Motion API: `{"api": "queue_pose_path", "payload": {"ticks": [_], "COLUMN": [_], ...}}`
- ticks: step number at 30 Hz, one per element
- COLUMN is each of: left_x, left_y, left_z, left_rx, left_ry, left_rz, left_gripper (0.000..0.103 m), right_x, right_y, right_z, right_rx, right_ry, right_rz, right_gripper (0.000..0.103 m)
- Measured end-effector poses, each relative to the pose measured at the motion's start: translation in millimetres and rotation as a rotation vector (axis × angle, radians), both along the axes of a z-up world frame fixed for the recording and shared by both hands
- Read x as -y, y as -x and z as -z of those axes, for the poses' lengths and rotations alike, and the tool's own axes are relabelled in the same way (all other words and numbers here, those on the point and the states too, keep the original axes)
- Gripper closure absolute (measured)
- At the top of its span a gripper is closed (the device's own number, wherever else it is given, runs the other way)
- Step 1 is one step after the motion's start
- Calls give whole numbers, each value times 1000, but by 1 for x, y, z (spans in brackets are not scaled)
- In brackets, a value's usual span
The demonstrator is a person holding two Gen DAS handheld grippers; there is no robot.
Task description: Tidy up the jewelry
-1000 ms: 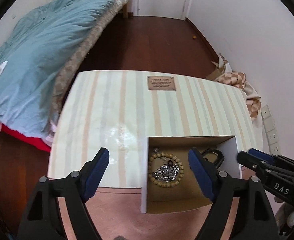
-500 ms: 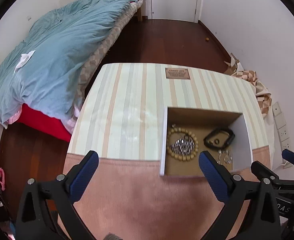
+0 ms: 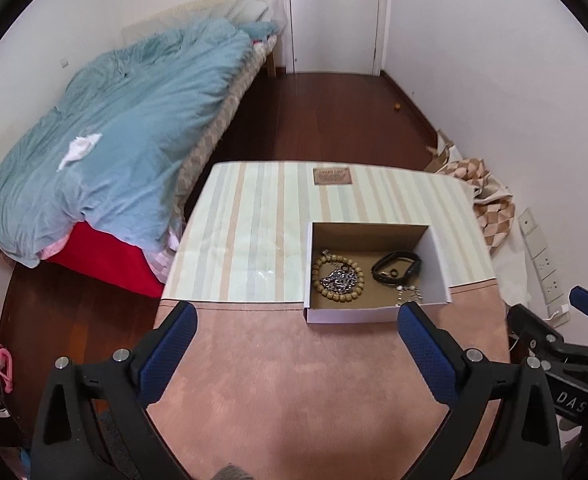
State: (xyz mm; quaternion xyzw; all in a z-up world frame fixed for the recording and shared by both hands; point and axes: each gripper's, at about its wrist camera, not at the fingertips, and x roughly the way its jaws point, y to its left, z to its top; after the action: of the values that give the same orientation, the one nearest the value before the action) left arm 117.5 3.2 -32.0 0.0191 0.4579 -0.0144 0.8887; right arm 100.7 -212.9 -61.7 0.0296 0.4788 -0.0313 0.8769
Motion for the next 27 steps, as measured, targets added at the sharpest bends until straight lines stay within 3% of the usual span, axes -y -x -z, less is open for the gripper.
{"api": "queue_pose_path", "payload": {"ticks": [15, 21, 27], "left_x": [-15, -16, -13], "left_y": [70, 88, 97], "left_z": [-85, -108, -114], "left_rx": [111, 149, 157], "left_ry": [44, 53, 58], "left_rz": [-17, -20, -9], "left_gripper": [1, 1, 1], "right_x": [-6, -9, -11], "right_y": [87, 108, 117], "right_z": [-118, -145, -149], "right_rx": [211, 266, 268], "right_ry": [12, 13, 7], "right_rz": [-20, -25, -26], "right_gripper": [1, 1, 1]}}
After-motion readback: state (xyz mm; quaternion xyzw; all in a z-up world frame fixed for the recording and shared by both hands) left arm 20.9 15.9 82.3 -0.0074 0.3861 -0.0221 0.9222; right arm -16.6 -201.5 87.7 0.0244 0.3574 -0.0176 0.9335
